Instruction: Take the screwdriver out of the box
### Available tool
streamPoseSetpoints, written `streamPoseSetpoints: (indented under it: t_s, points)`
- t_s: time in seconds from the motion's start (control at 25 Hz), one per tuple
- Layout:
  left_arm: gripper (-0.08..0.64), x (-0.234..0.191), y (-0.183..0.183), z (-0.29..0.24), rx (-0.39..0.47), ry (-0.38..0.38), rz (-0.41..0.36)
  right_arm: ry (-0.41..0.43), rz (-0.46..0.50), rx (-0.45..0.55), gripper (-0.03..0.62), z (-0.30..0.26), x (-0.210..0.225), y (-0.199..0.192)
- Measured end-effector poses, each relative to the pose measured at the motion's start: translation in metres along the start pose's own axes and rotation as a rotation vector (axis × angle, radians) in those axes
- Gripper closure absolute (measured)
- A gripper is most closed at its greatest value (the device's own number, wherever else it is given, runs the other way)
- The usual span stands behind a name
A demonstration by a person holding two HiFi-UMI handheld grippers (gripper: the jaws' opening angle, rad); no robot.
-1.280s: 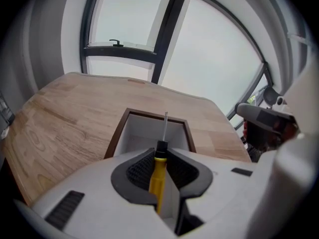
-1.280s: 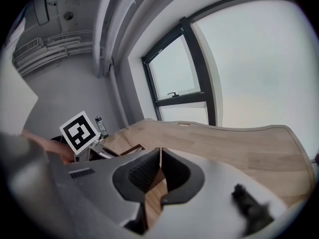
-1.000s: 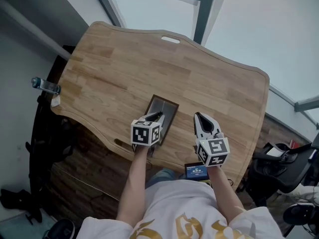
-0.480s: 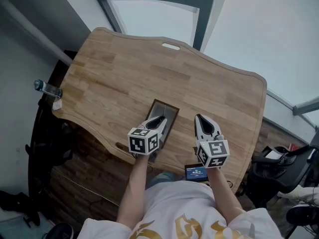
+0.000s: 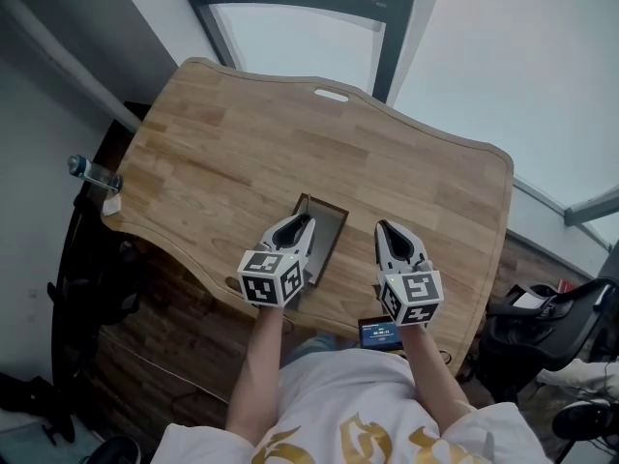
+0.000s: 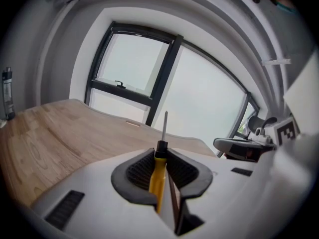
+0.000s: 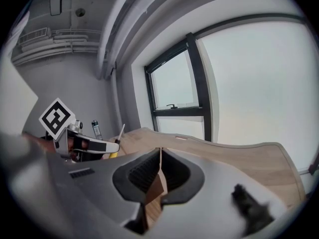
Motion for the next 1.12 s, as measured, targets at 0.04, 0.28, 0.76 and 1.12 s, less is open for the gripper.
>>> streamPoseSetpoints:
  t_s: [0.04,0.28,0.76,1.12]
  points:
    - [0.479,0.0,0.004,0.002,0.015,0.004,-0.008,0.001,0.007,0.006,0.559,0.0,-0.002,0.003]
    - [0.479,0.004,0.015,0.011,0.069,0.025,-0.057,0.012,0.061,0.046,0.56,-0.003,-0.01,0.019]
    - [0.479,0.008,0.036,0.022,0.153,0.036,-0.076,0.01,0.074,0.072,0.56,-0.001,-0.019,0.026]
    - [0.479,0.013,0.036,0.023,0.161,0.032,-0.076,0.001,0.083,0.082,0.56,0.005,-0.018,0.027]
Point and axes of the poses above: the fingertips, and each gripper's own axes: z backward along the fingers, x to its right, y out of its top, the point moved 8 cm from there along z, backward along the fingers, and after that the axes turned 8 degrees about x, right-handed, at the moved point
